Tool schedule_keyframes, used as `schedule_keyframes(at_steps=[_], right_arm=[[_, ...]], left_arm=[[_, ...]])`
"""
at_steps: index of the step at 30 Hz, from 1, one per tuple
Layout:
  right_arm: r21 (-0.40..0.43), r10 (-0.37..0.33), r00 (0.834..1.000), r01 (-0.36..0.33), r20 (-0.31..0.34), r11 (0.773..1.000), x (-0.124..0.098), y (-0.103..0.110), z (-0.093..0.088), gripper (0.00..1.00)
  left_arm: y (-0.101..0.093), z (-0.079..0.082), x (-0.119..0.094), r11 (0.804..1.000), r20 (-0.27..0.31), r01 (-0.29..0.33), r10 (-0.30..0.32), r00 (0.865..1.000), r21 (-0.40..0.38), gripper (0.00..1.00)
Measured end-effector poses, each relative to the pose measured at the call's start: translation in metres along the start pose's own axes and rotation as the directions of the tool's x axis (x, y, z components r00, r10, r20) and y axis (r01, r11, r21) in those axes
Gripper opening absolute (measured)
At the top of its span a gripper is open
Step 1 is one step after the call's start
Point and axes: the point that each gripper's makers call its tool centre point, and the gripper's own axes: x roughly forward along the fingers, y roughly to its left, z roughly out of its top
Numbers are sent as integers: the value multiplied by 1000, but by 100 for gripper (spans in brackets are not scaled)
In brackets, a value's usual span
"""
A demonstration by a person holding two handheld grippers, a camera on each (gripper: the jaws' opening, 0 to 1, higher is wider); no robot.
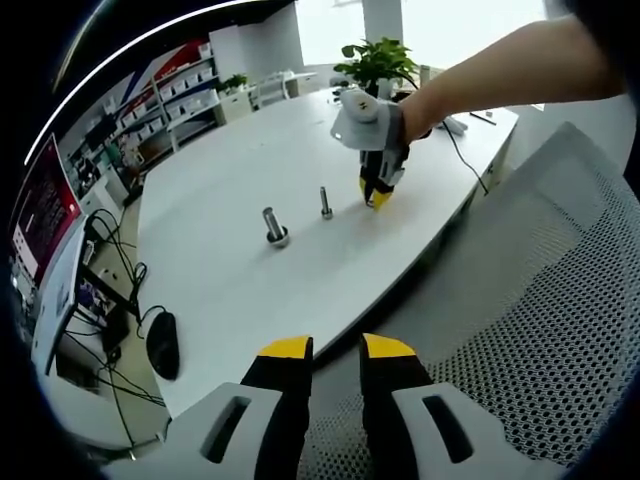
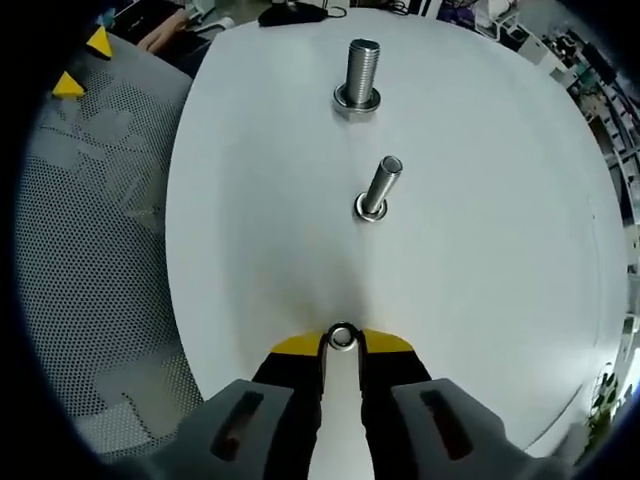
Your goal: Place the washer onto the threaded stud by aligning its center hole with the stud, sliding it down to the base, and recovering from edge contact or off-axis alignment until the washer reaches the visible bottom stop.
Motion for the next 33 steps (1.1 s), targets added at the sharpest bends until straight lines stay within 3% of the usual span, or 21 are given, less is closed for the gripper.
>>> schedule_keyframes(at_steps=[21,28,33], right_arm=[[18,14,1000,-14,0,1000,-3,2,-1,15],[121,68,997,-71,26,990,-9,6,3,15],[83,85,996,-86,16,993,-22,2,13,15]], left_arm=[[0,1,0,1000,-2,-2,2,1000,-4,17],[0,0,0,1000,-1,-1,1,1000,-3,17],[0,1,0,1000,1,-1,1,1000,-2,17]])
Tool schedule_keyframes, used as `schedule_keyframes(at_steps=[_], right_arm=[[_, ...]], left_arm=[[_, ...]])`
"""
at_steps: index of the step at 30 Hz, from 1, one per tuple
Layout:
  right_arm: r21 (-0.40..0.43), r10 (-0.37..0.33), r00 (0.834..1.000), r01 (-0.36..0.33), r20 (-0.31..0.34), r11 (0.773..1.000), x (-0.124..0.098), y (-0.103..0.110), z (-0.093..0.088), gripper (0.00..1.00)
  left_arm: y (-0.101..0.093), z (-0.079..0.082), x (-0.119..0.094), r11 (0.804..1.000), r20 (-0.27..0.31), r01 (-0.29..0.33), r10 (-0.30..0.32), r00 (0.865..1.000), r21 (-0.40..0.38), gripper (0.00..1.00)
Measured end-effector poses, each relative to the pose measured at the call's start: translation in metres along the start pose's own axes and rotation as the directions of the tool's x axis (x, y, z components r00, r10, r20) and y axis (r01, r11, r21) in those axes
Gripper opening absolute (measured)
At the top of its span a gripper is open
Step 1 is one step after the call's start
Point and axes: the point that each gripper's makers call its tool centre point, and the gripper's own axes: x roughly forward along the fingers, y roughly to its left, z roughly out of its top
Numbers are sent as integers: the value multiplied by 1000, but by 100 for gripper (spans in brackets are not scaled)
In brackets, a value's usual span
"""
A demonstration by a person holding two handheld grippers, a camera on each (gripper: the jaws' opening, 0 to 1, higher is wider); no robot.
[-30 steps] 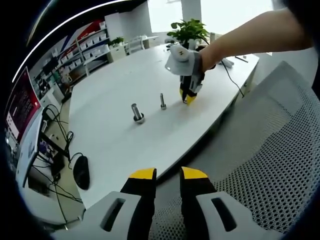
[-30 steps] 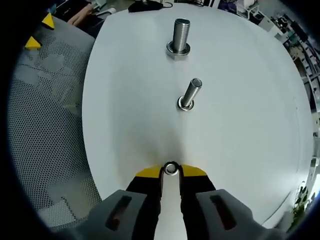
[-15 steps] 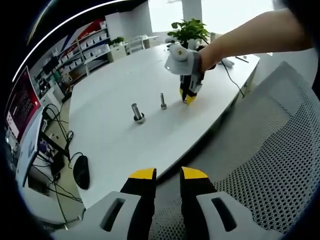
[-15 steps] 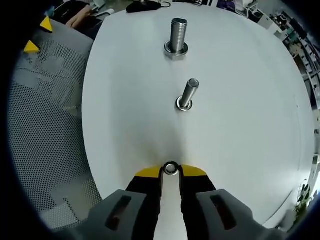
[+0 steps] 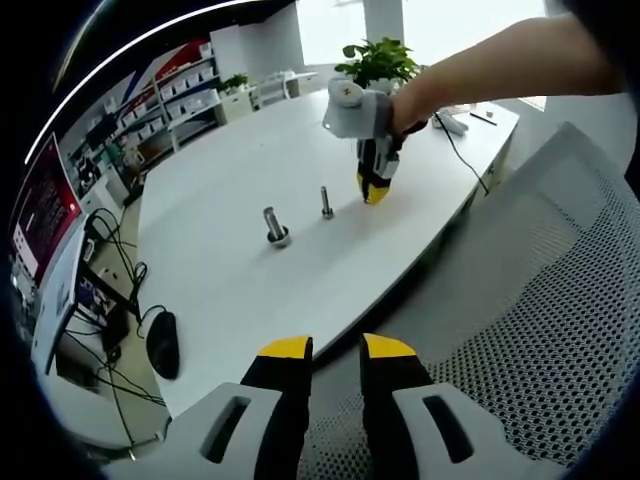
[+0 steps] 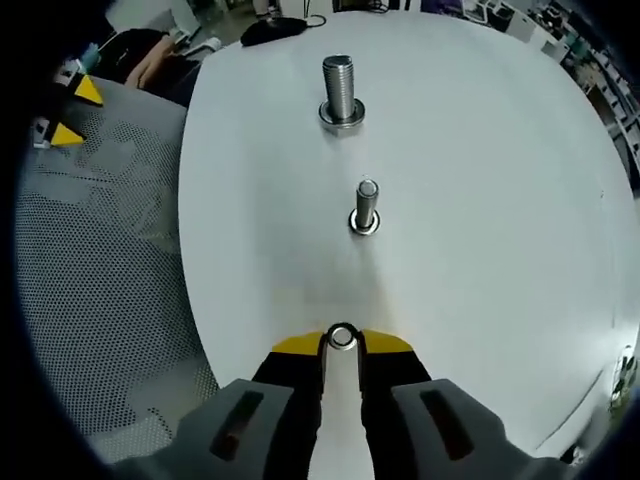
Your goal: Place the washer onto the threaded stud by aligning its center hole with the stud, sliding it down to the base, and recovering from edge contact or off-axis alignment until the washer reaches the visible bottom stop.
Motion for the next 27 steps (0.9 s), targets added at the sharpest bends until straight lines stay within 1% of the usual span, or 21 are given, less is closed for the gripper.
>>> schedule_keyframes(at_steps=[2,6,8,9,13,19,22,27], right_arm=[[8,-9,1000,9,18,1000,-13,-2,8,15],[10,-20,999,20,40,1000,-24,-6,19,15],[21,-9,997,8,78,1000,-27,-8,30,15],[20,-11,996,9,87,1000,-32,-5,32,15],[3,-27,996,27,85,1000,-39,-7,39,15],[-2,-61,993,61,103,998,-45,-15,51,15],[-7,-77,992,78,102,997,-44,-20,54,15],[-6,-85,992,86,96,996,-48,-20,54,15]], left_arm=[[0,0,0,1000,2,0,0,1000,1,17],[0,1,0,1000,4,2,-2,1000,4,17],[0,1,0,1000,5,4,-4,1000,6,17],[0,1,0,1000,5,4,-4,1000,6,17],[-1,1,0,1000,2,7,-7,1000,7,17],[0,0,0,1000,3,6,-6,1000,7,17],[0,0,0,1000,4,5,-5,1000,7,17],[-1,0,0,1000,4,4,-4,1000,7,17]])
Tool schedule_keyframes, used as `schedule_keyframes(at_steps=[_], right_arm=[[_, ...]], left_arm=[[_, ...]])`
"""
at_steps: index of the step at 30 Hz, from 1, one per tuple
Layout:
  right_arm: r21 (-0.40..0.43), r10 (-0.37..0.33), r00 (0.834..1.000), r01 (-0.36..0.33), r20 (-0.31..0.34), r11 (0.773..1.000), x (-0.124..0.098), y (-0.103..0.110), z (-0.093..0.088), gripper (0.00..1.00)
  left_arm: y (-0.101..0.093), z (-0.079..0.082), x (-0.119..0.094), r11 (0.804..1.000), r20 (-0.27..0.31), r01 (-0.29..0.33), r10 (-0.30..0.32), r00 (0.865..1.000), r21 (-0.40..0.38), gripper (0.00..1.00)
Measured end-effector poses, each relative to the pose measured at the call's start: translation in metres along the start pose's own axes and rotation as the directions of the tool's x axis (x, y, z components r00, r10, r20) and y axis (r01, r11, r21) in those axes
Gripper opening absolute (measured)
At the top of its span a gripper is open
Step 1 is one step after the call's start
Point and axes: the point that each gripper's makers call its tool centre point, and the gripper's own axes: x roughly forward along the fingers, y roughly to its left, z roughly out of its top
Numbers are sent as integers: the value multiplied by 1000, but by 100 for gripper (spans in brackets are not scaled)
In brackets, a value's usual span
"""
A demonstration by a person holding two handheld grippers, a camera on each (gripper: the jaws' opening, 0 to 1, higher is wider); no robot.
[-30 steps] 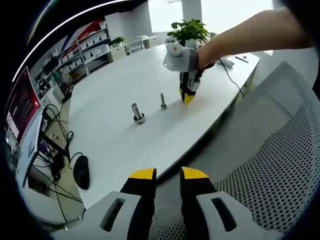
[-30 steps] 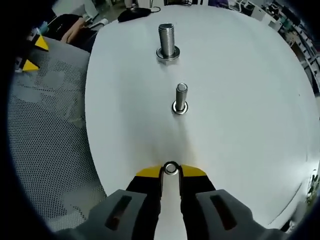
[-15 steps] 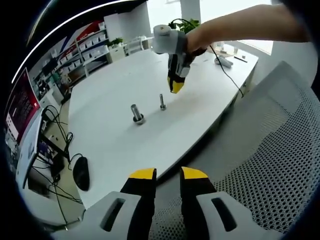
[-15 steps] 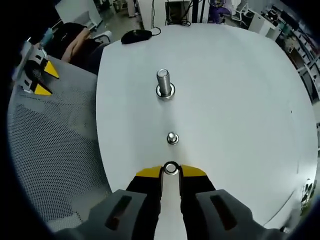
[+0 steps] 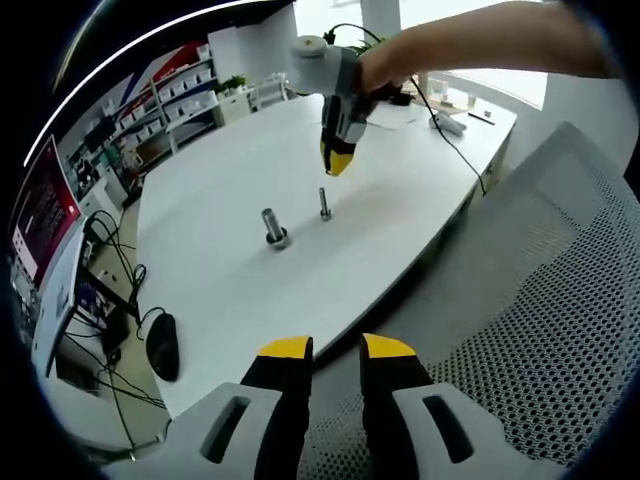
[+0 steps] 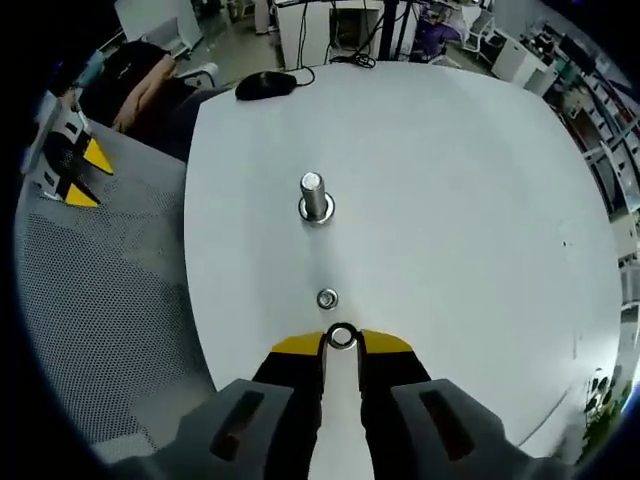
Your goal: Place the washer onto the threaded stud by aligning its center hole with the stud, sliding it down to the base, and recovering from edge contact or off-axis alignment until the washer reaches the visible bottom stop.
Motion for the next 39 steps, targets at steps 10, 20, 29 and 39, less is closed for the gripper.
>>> schedule_keyframes(at_steps=[10,20,29,39], right_arm=[[3,-17,1000,17,26,1000,-8,-6,9,15],[-13,-5,999,5,41,1000,-7,-3,24,15],[-27,13,999,-11,49,1000,-3,6,31,15],[-31,29,998,-27,49,999,3,12,34,14]], left_arm=[[0,0,1,1000,0,1,-1,1000,1,17],[0,0,0,1000,1,-2,2,1000,0,17],[0,0,0,1000,1,-2,2,1000,-1,17],[0,0,0,1000,1,-3,3,1000,-2,17]])
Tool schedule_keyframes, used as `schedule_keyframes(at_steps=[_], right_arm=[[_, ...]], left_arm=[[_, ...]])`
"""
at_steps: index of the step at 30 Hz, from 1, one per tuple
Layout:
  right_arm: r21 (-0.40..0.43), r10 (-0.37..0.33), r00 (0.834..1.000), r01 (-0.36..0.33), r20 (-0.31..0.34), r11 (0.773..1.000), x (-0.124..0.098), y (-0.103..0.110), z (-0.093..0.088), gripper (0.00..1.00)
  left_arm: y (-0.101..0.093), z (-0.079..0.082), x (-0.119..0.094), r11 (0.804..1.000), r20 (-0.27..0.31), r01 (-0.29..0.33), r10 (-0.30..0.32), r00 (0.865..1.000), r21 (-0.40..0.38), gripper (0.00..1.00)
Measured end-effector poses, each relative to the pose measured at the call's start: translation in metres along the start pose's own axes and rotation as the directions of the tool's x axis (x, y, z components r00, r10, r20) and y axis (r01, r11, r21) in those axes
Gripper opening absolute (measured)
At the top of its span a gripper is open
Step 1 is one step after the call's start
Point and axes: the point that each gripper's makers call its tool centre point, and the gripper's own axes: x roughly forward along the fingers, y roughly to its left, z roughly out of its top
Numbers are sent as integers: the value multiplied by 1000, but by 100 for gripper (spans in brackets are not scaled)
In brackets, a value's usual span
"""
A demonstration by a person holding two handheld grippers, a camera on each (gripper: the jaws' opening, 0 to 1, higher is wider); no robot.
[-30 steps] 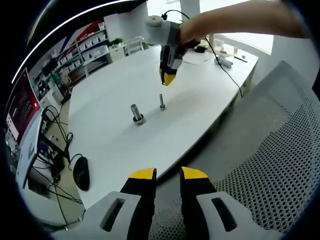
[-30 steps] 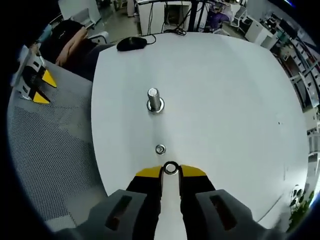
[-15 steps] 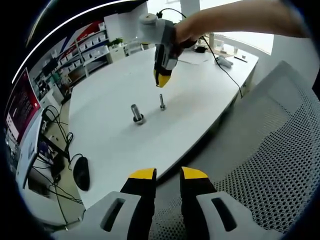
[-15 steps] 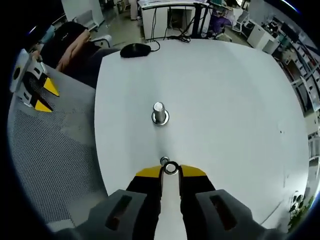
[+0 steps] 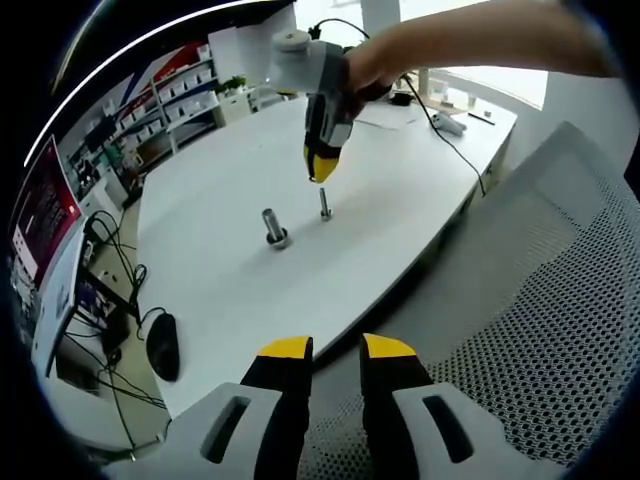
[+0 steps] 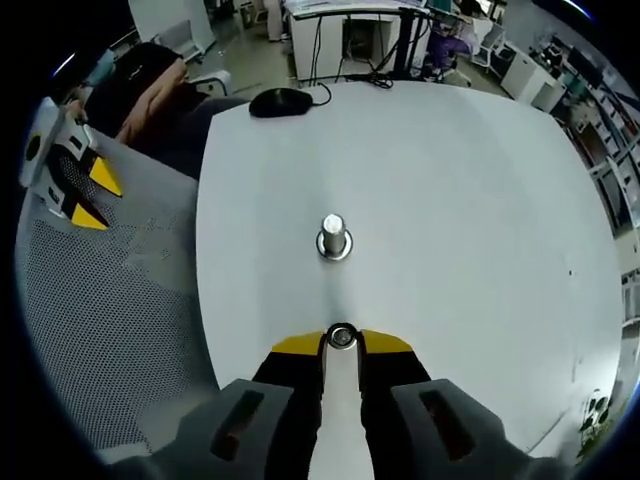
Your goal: Place the washer onto the threaded stud by aligning its center hole with the stud, sliding it down to the base, and recovering from edge contact or off-axis alignment until the washer reaches the visible bottom stop.
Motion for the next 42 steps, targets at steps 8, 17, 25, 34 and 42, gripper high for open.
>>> schedule_keyframes(at_steps=[8,17,25,34,42], right_arm=[[3,5,1000,-5,-7,1000,4,0,-2,14],[11,7,1000,-6,-20,1000,6,1,-8,14],[11,8,1000,-8,-23,1000,6,4,-9,14],[5,5,1000,-5,-30,1000,7,2,-9,14],[-1,1,999,-1,-33,1000,8,5,-9,14]], left_arm=[[0,0,1,1000,0,0,0,1000,0,17],[1,0,1,1000,0,0,0,1000,0,17],[1,0,0,1000,0,0,0,1000,0,17],[0,0,0,1000,0,-1,1,1000,-1,17],[0,0,0,1000,1,-2,2,1000,-1,17]])
